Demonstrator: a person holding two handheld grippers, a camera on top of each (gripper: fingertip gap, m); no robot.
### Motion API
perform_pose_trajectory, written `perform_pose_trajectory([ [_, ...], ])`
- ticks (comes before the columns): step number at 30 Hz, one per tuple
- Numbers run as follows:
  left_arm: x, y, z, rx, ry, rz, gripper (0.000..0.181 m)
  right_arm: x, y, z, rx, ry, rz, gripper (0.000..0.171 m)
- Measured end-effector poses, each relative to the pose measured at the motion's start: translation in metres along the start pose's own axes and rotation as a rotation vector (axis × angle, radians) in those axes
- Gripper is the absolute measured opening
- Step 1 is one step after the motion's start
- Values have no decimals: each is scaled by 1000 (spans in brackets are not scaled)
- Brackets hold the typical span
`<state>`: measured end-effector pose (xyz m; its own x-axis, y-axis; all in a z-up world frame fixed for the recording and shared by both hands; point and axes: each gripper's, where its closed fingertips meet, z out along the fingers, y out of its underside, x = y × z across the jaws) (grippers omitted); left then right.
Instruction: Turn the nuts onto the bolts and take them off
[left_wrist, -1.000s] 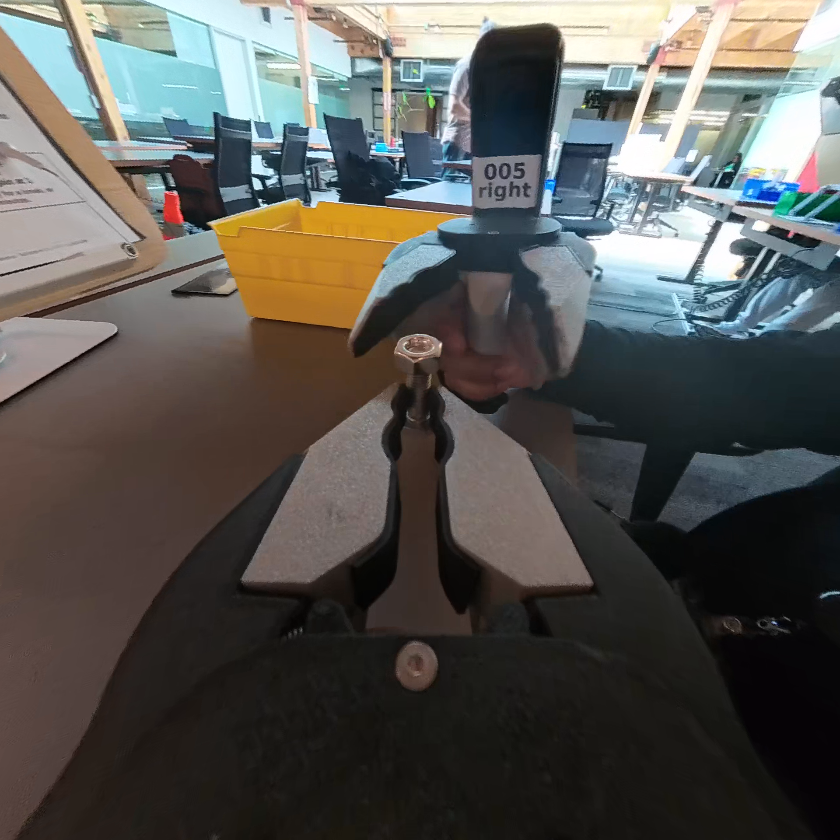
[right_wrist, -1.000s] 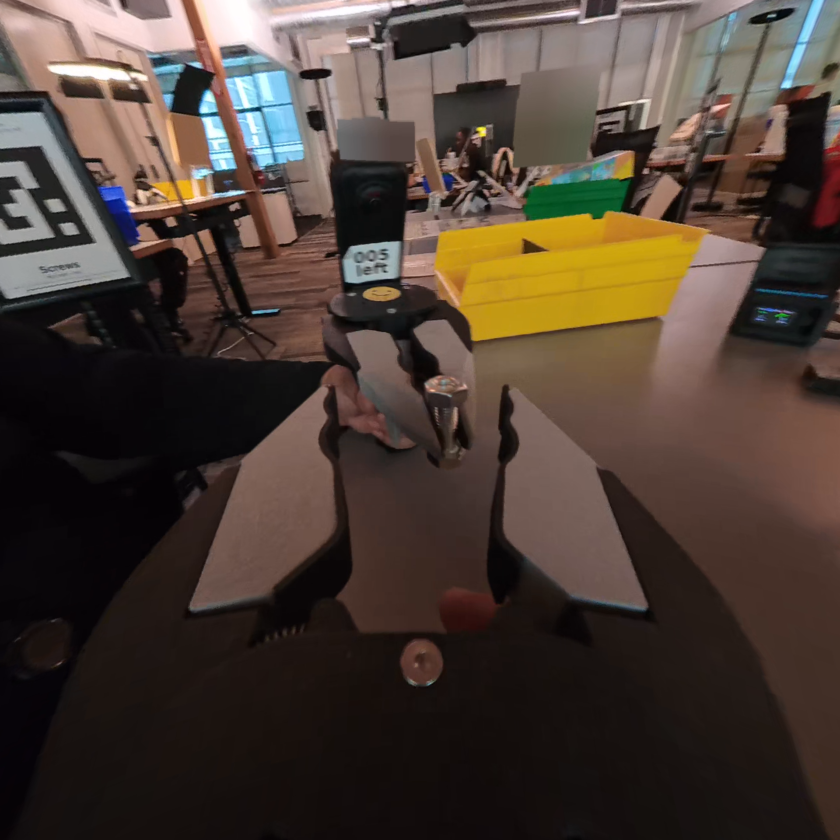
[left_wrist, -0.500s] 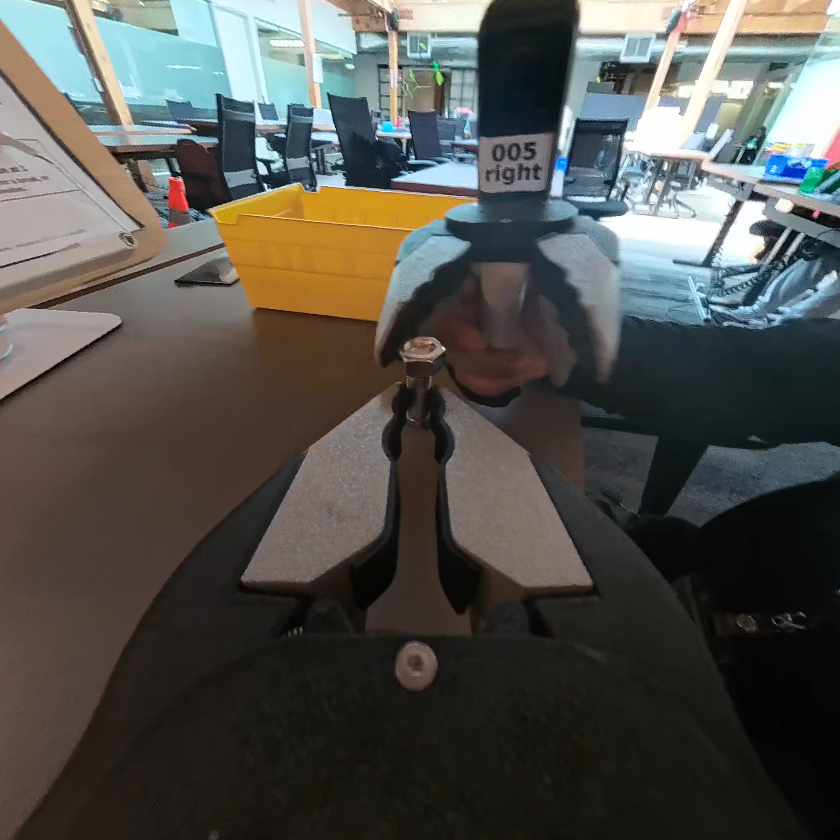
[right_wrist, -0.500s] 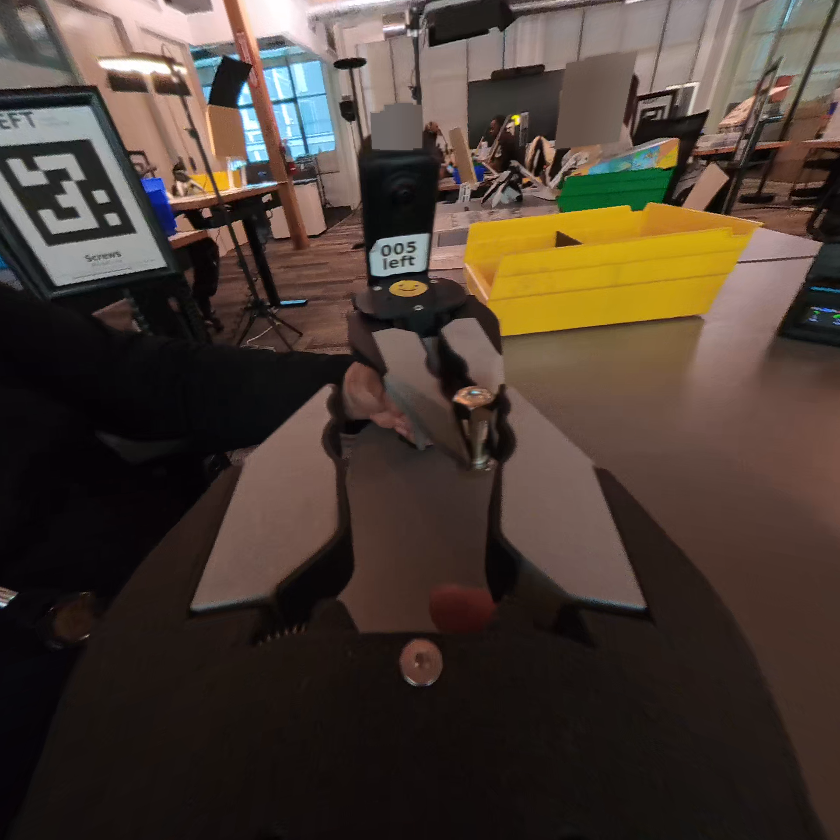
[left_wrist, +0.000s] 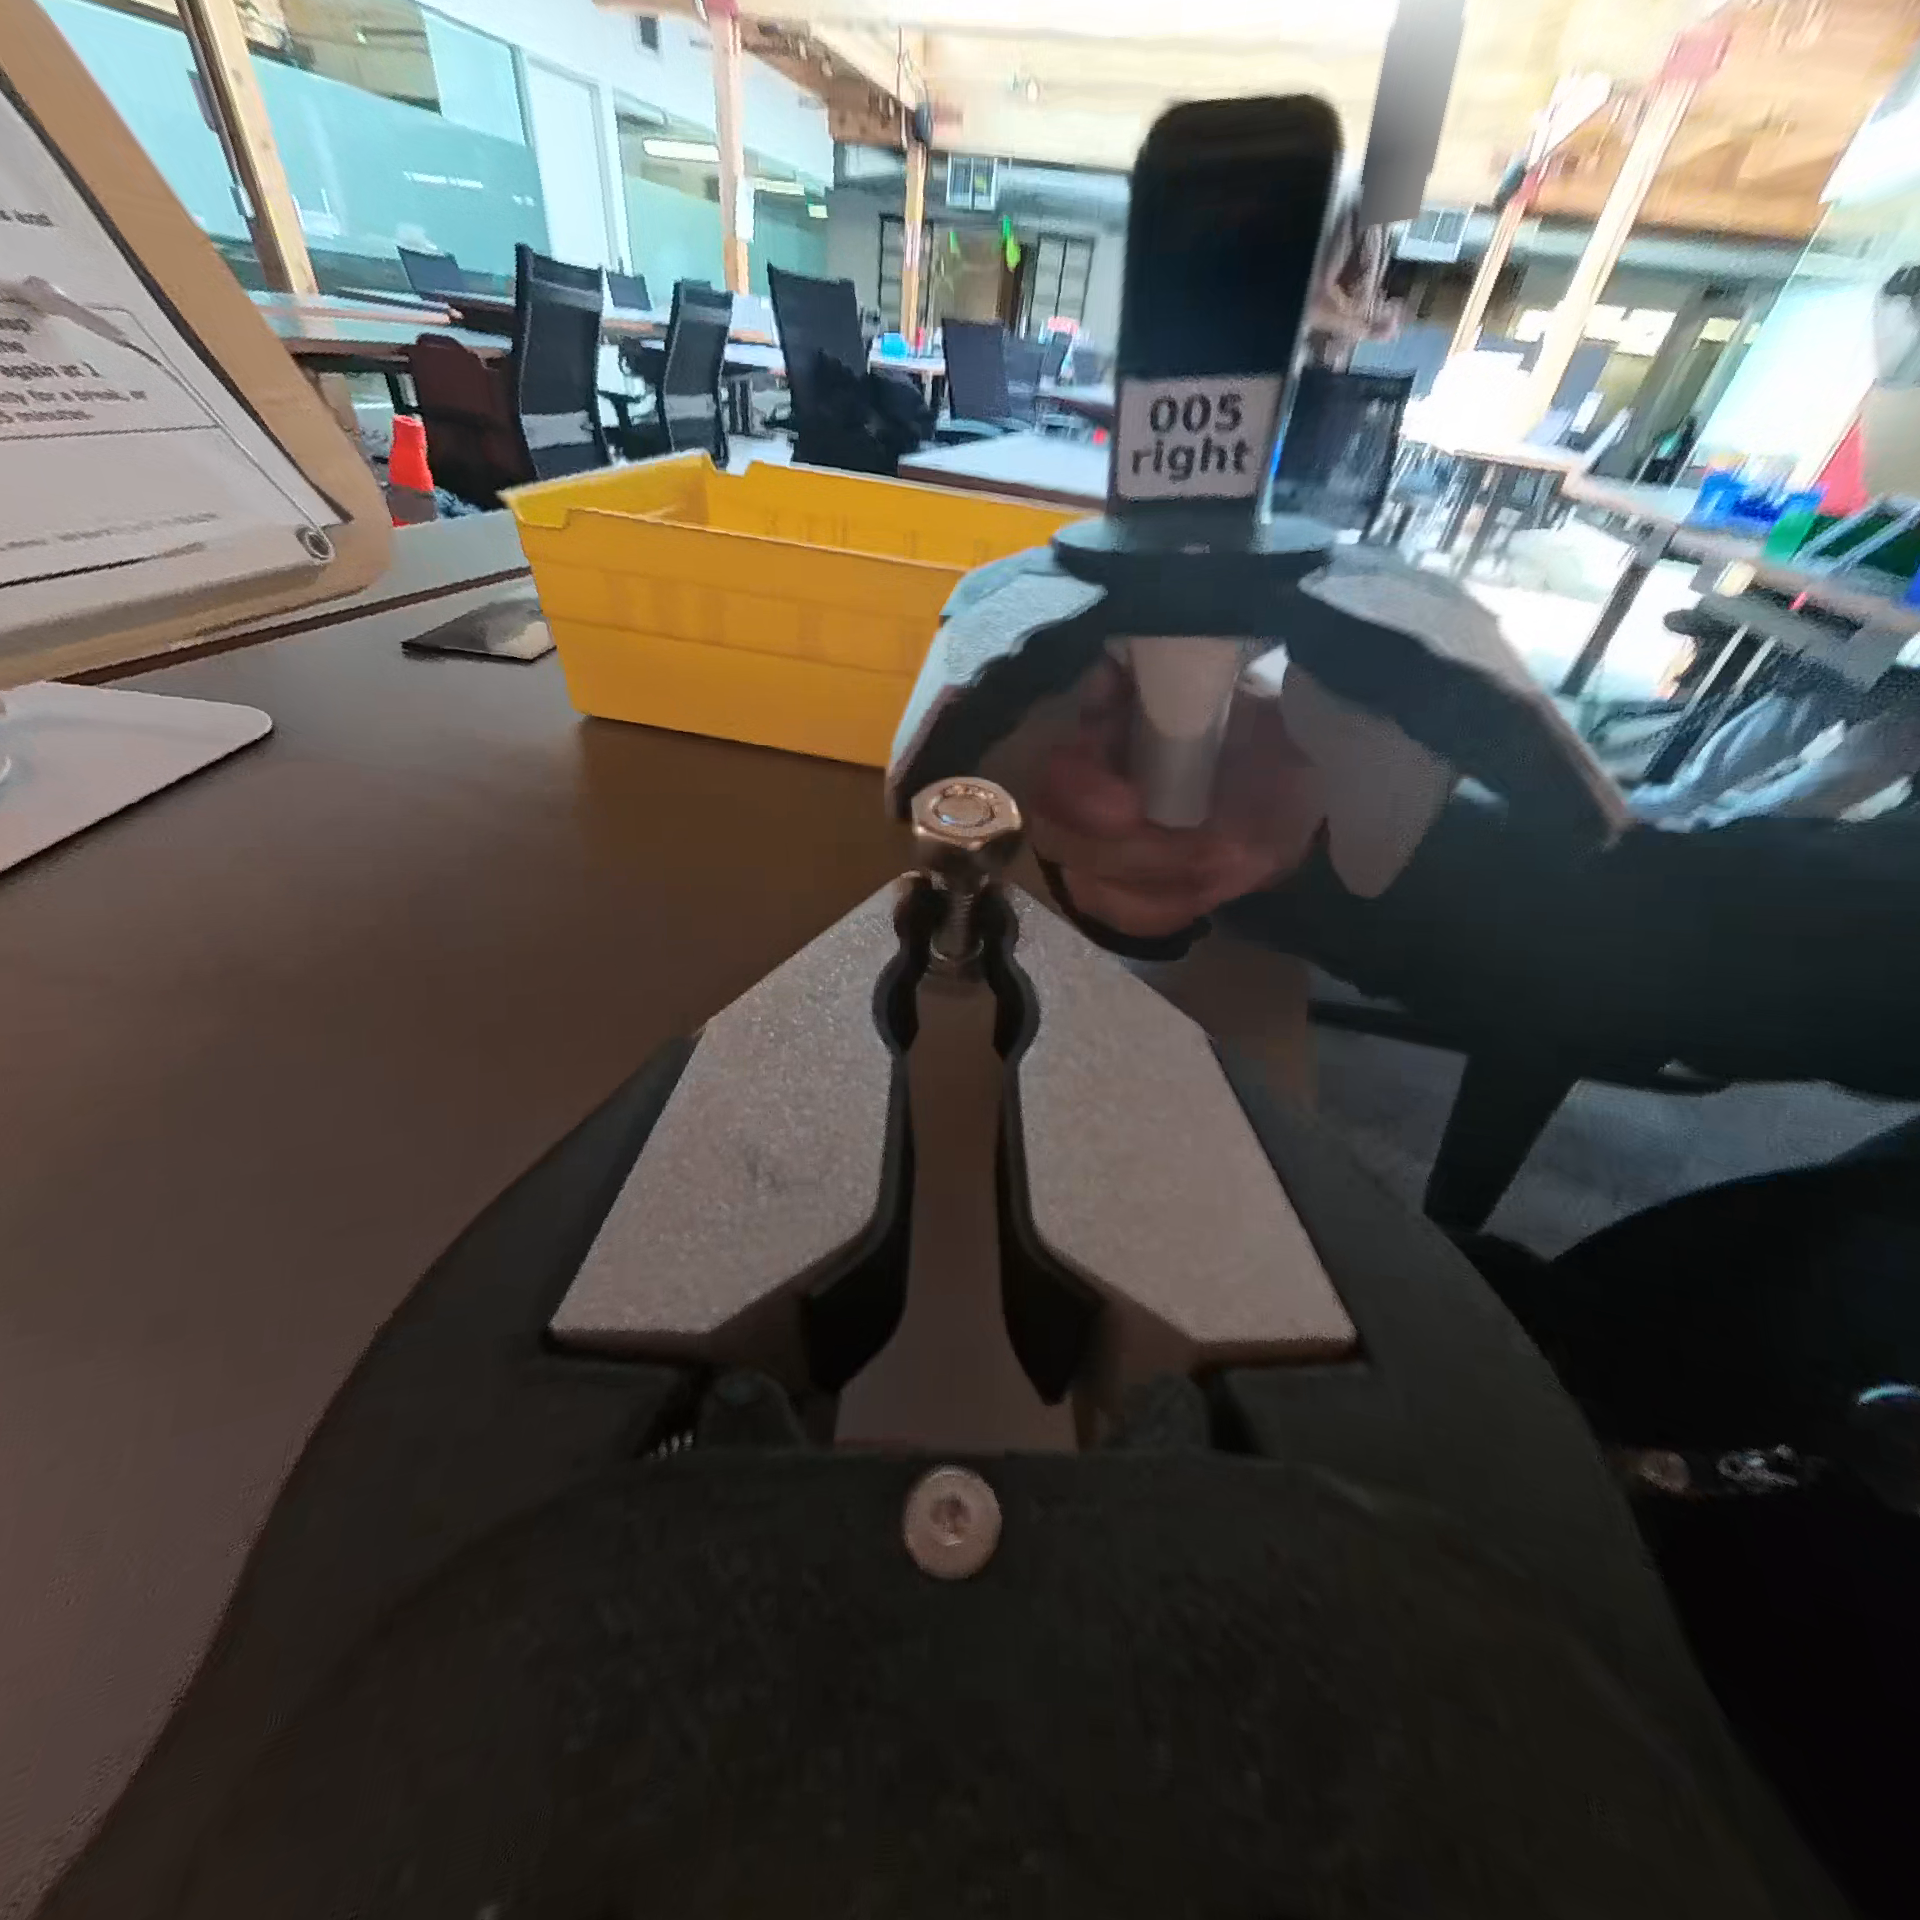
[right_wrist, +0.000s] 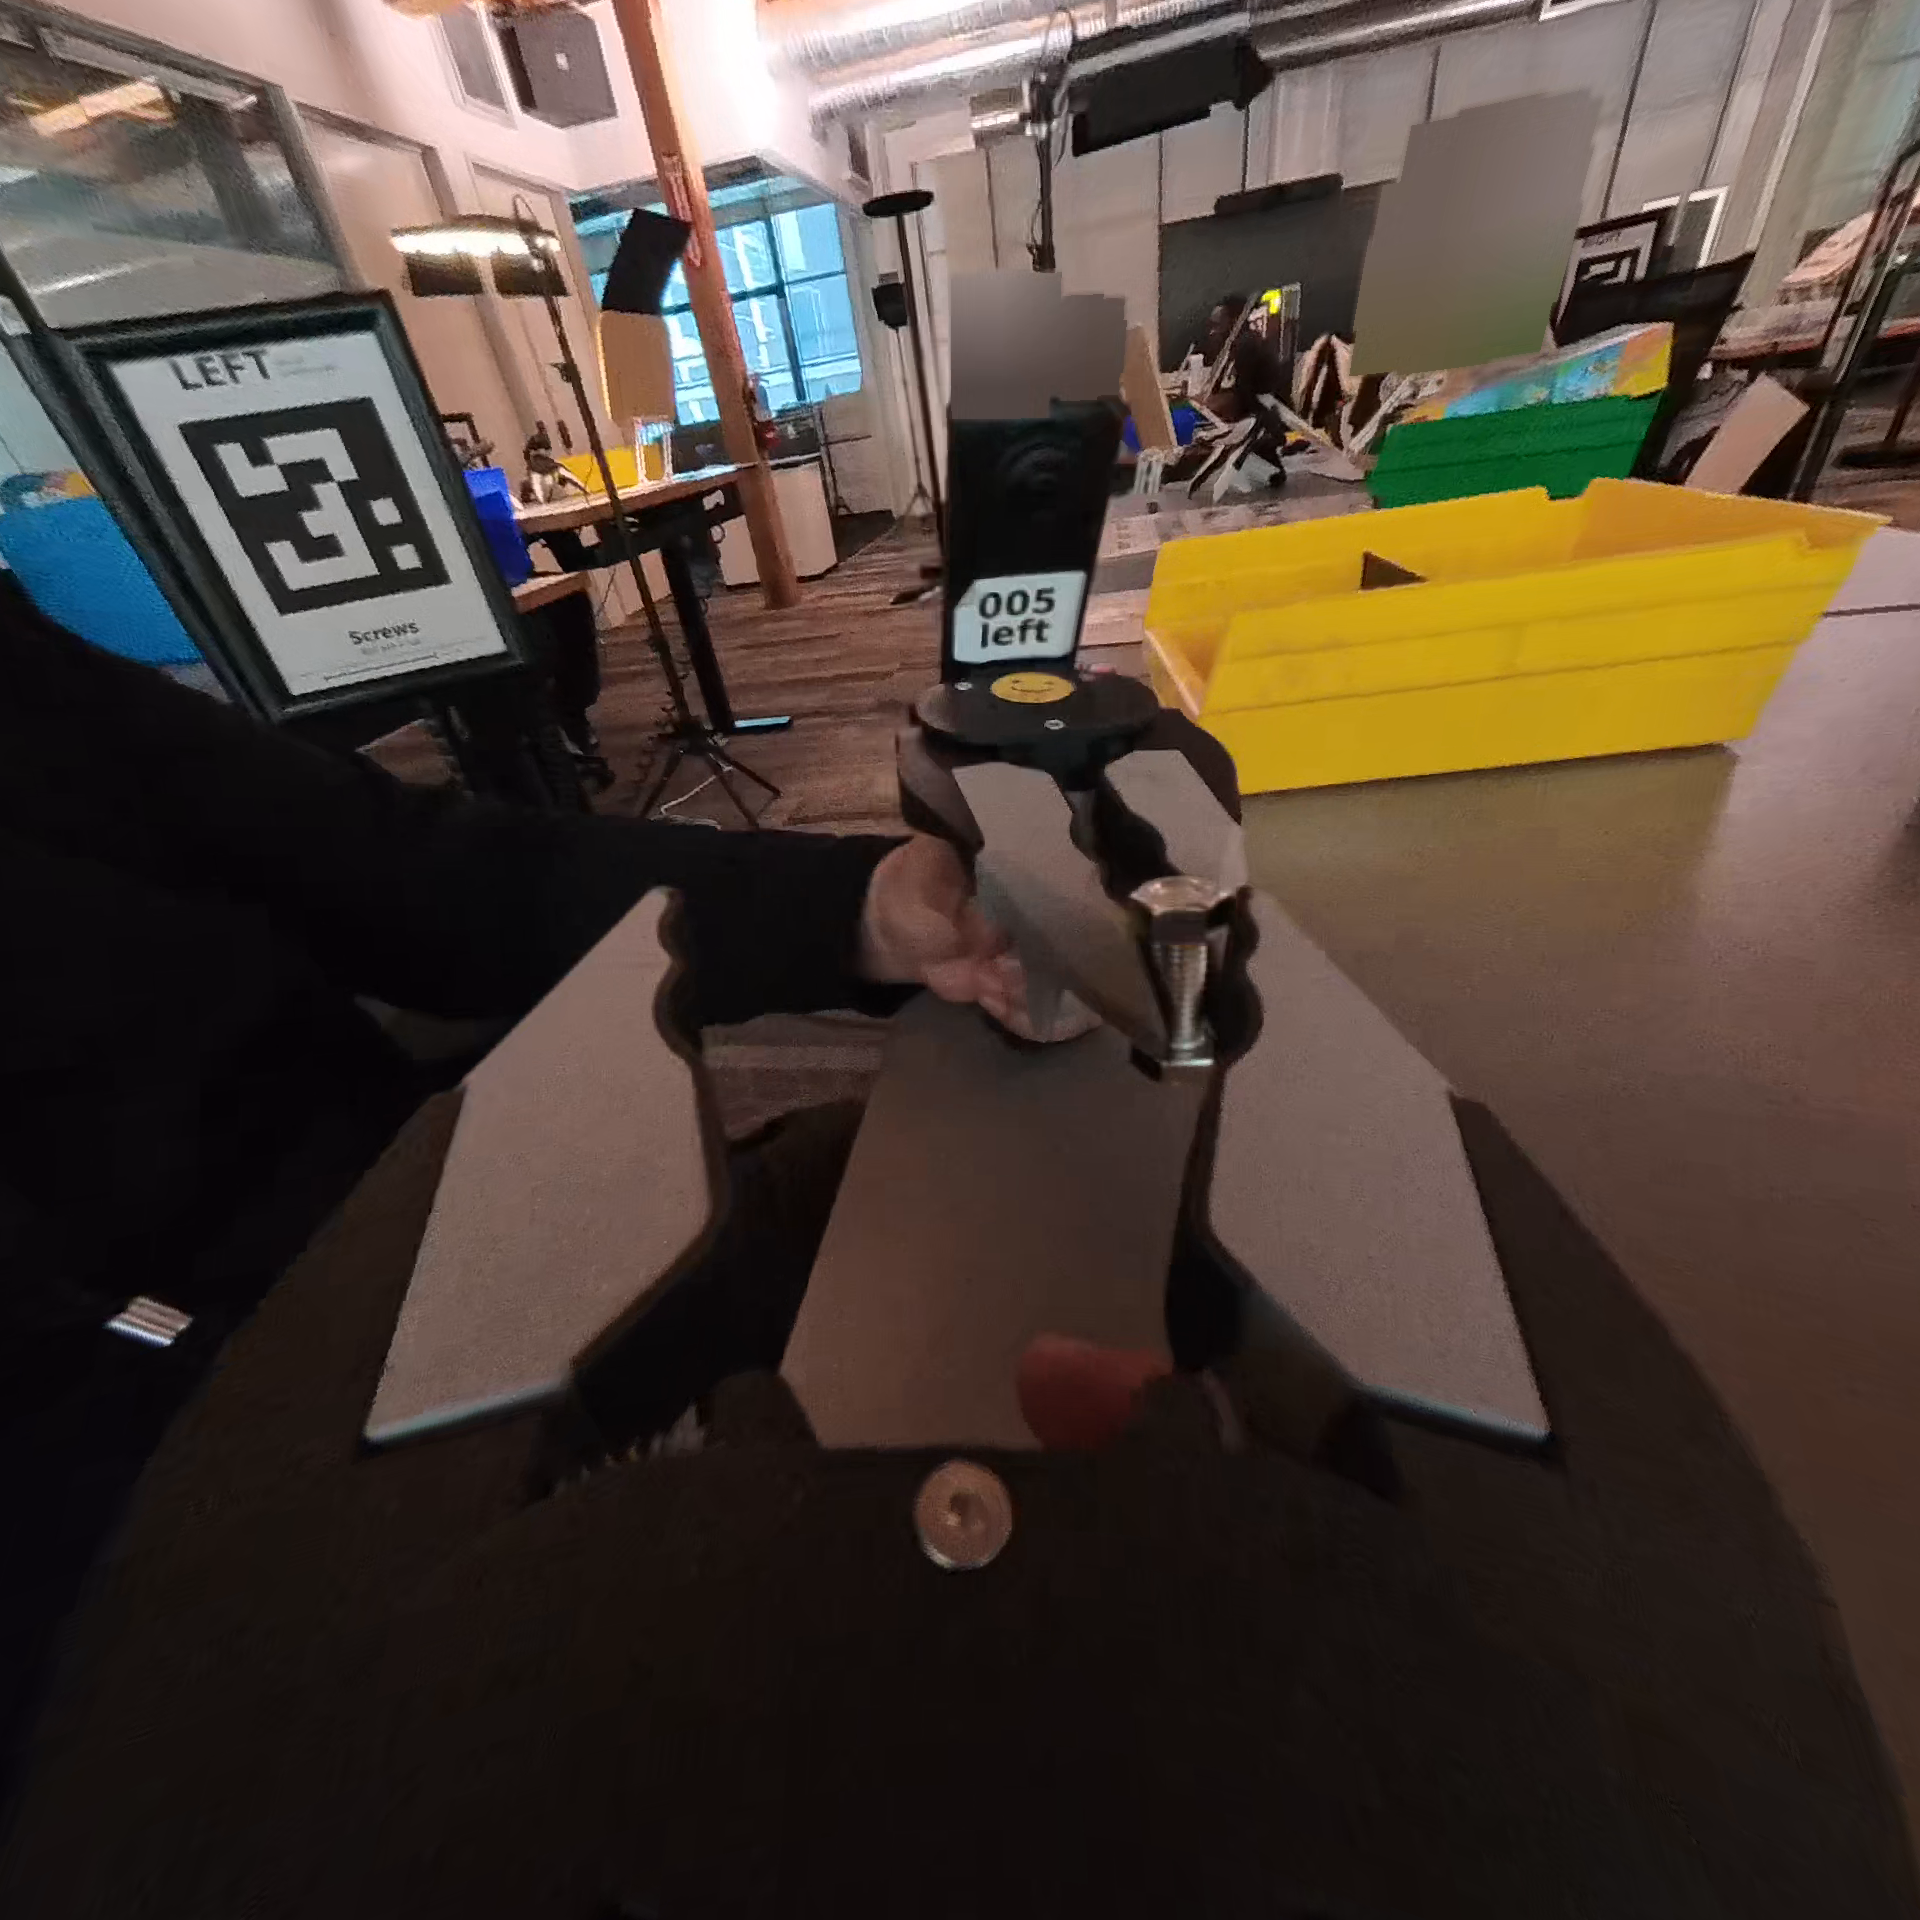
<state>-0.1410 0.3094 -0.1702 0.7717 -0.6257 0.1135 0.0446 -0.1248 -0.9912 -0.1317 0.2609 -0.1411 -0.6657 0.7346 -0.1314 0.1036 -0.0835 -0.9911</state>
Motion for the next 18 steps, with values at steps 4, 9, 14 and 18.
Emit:
perform_pose_trajectory([
  [4,-23,-6,-7,58,-78,-128,7,-19,-26,-20,154,-145,16,43],
  [9,-5,5,3,-36,-47,-4,7,22,-24,-24,162,57,90,64],
  [14,4,13,10,-100,-17,49,8,31,-7,-16,65,137,56,55],
  [18,5,12,9,-88,5,32,7,35,7,-9,-14,165,43,47],
])
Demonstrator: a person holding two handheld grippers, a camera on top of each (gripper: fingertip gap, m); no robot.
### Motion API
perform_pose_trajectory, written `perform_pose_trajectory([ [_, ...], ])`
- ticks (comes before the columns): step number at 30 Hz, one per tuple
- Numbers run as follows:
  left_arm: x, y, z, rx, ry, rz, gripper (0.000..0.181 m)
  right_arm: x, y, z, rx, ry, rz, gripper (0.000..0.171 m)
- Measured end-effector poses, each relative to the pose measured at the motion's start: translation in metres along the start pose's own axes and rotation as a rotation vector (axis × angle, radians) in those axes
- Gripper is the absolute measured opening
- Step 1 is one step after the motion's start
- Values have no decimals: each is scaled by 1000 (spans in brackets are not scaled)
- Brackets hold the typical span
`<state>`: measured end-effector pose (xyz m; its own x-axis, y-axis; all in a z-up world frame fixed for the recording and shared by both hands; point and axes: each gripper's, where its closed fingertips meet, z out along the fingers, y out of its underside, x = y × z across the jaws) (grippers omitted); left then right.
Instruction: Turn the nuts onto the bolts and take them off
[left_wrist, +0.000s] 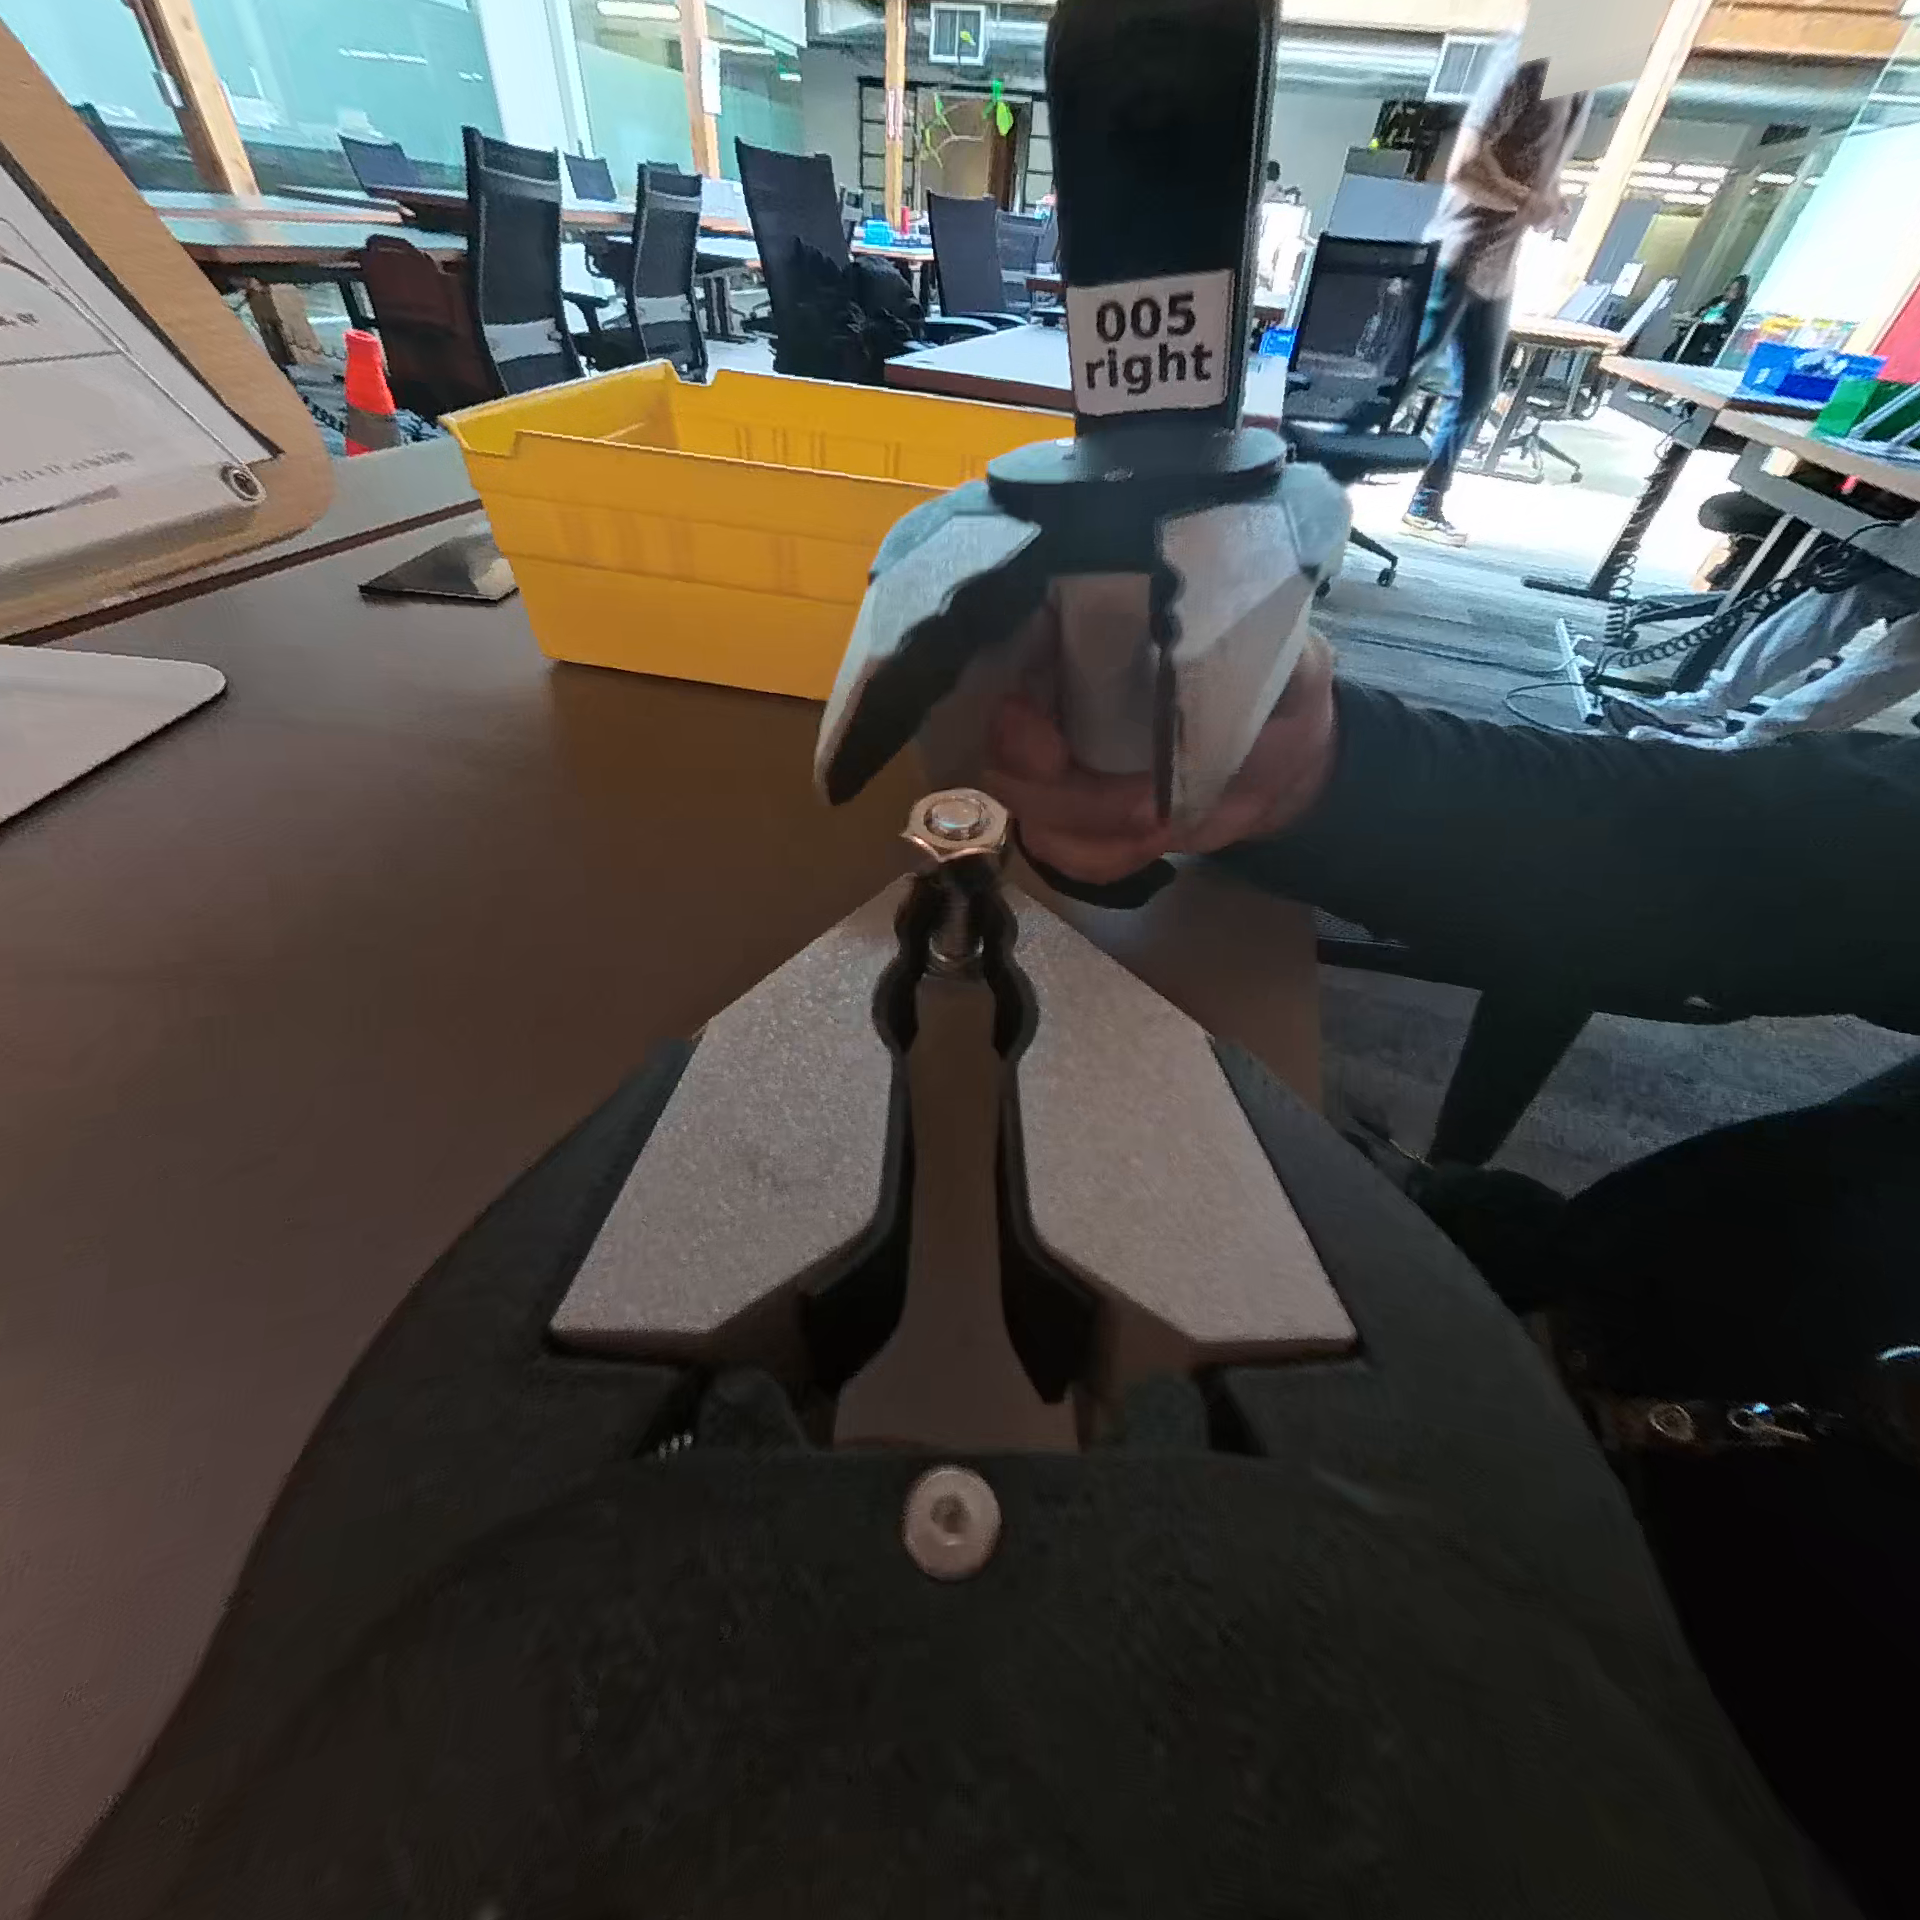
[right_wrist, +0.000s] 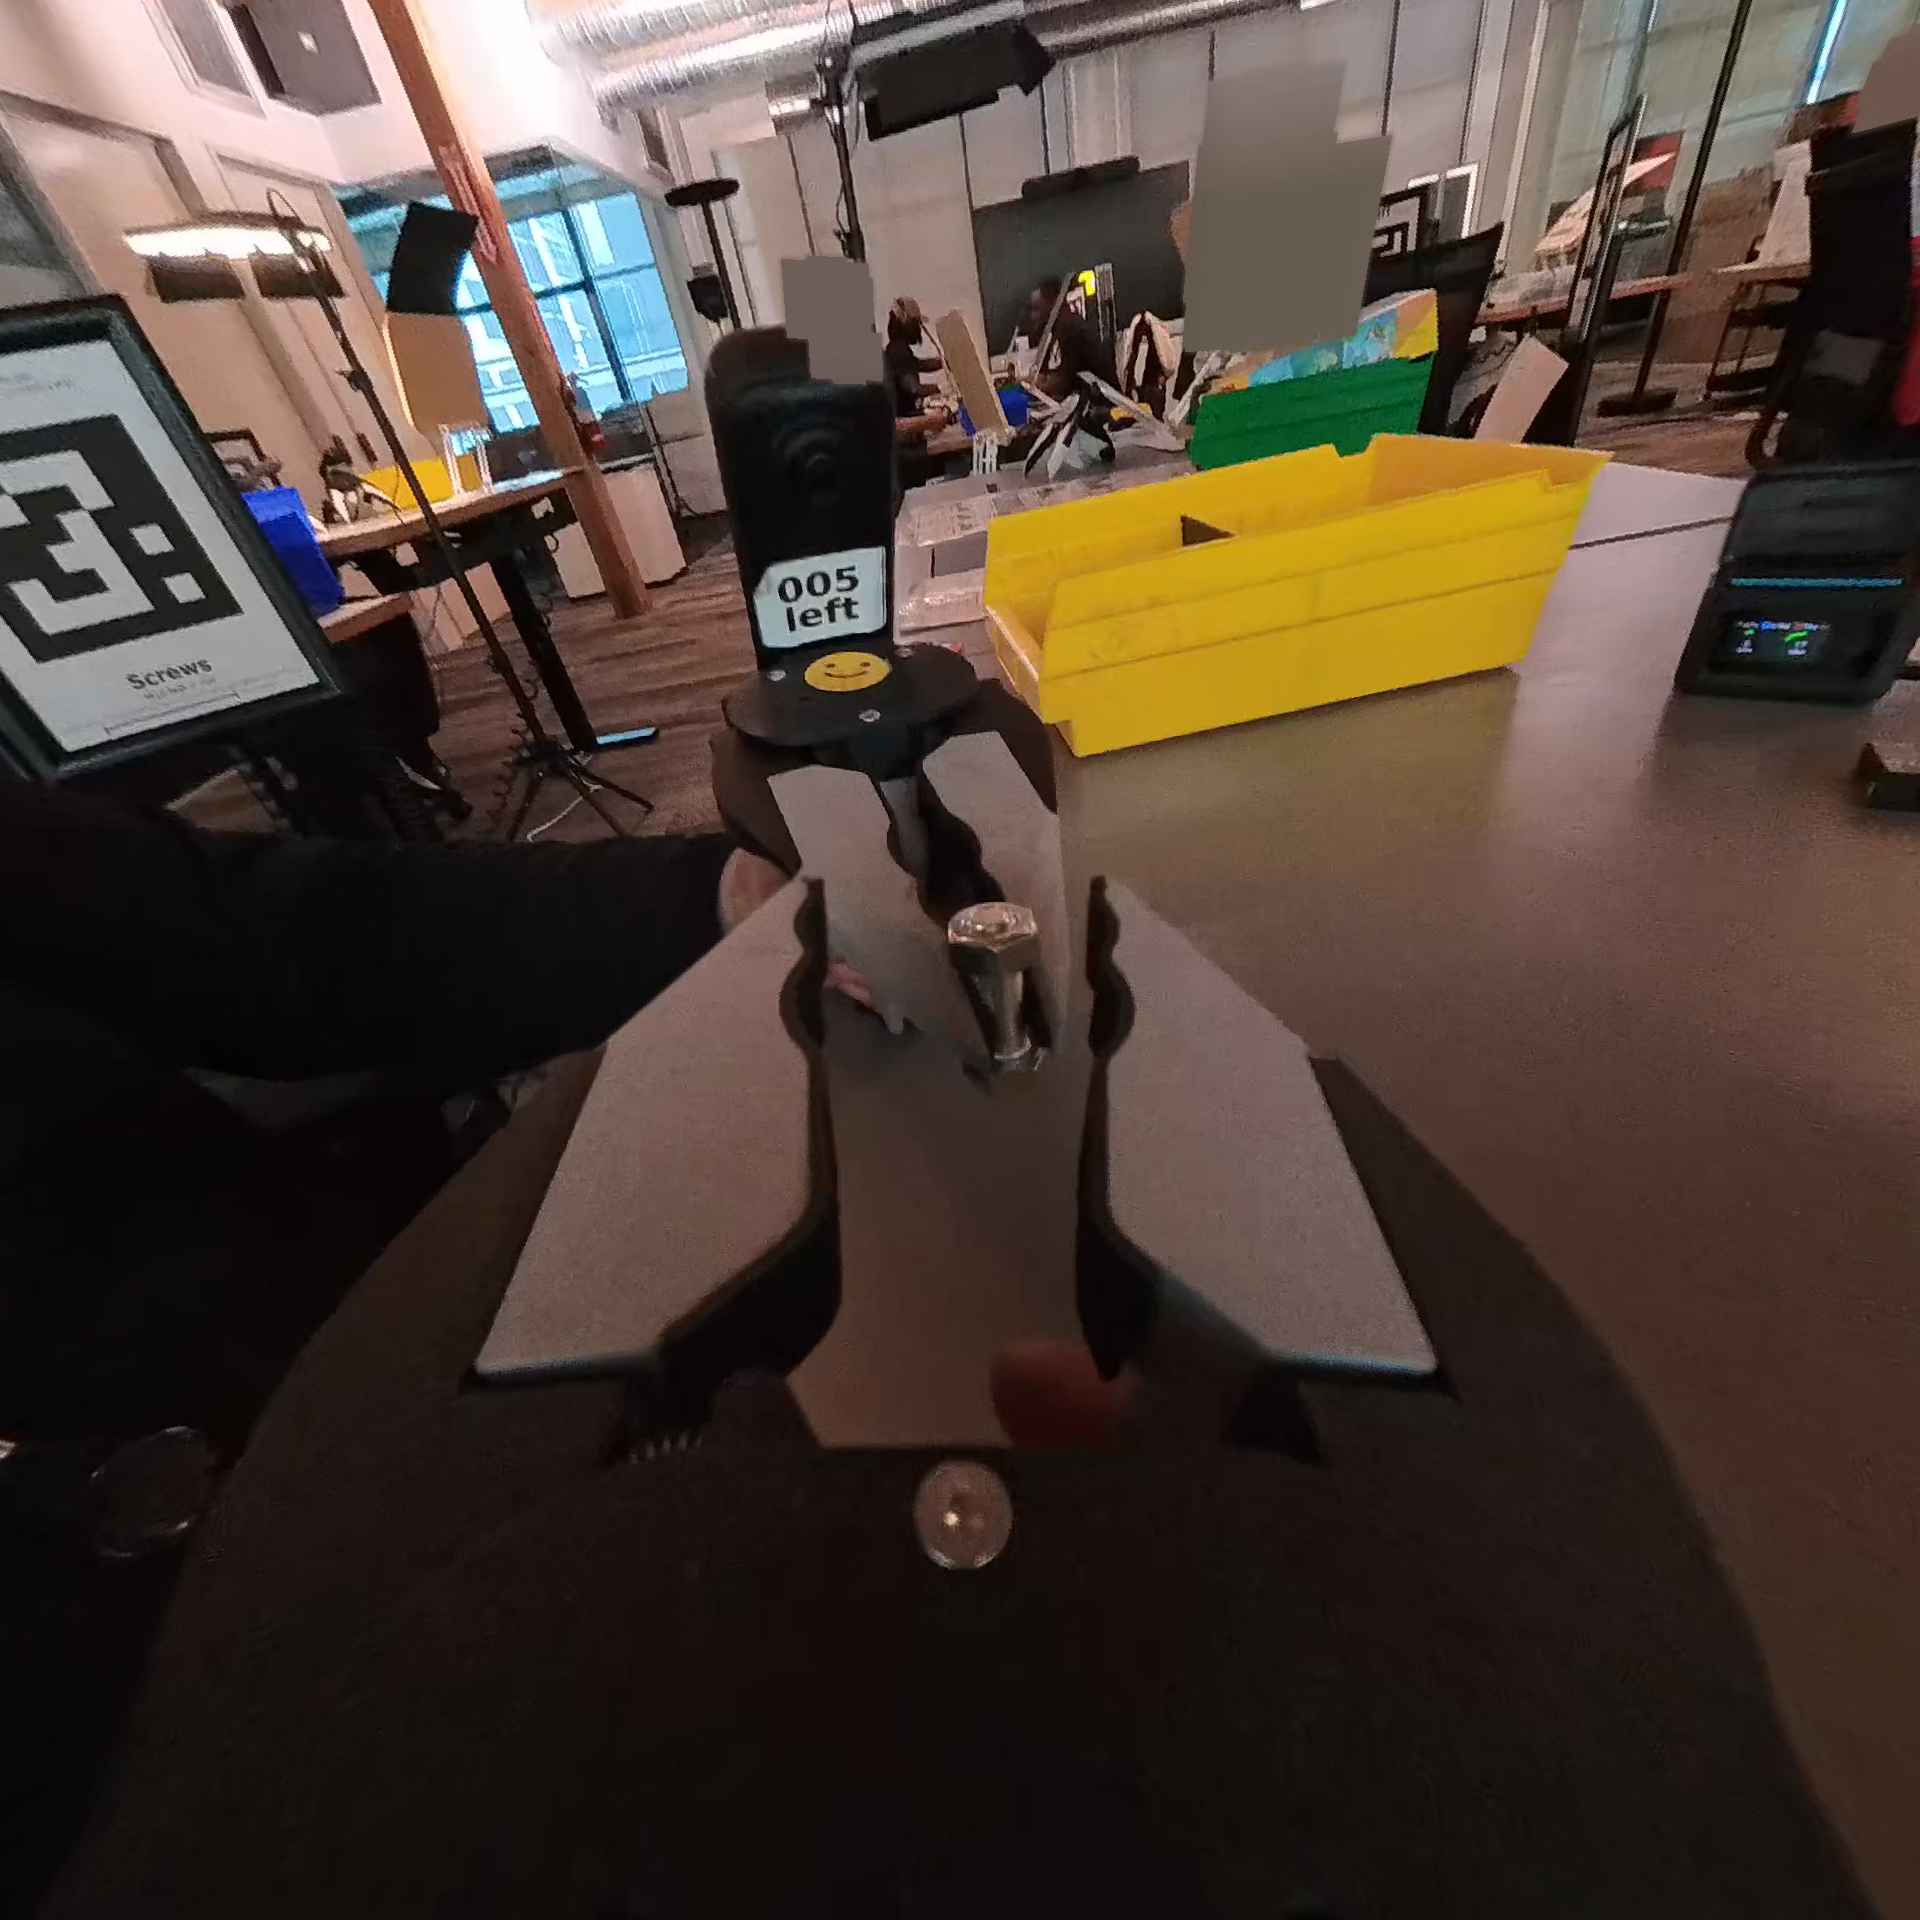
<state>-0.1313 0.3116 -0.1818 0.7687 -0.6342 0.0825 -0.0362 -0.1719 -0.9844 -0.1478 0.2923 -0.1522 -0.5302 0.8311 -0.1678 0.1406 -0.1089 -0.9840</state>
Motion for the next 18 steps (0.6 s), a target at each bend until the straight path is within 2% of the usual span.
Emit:
perform_pose_trajectory([
  [2,1,-2,-1,14,8,-3,7,3,4,1,-20,19,0,50],
  [4,2,-2,-2,14,18,-2,8,6,4,1,-19,35,-5,42],
  [6,4,-1,-1,8,26,9,8,3,8,2,-38,21,-18,15],
  [15,0,-2,-1,13,4,-1,8,8,8,2,-58,78,-70,15],
  [18,0,0,1,2,-2,8,13,9,4,0,-39,84,-62,14],
])
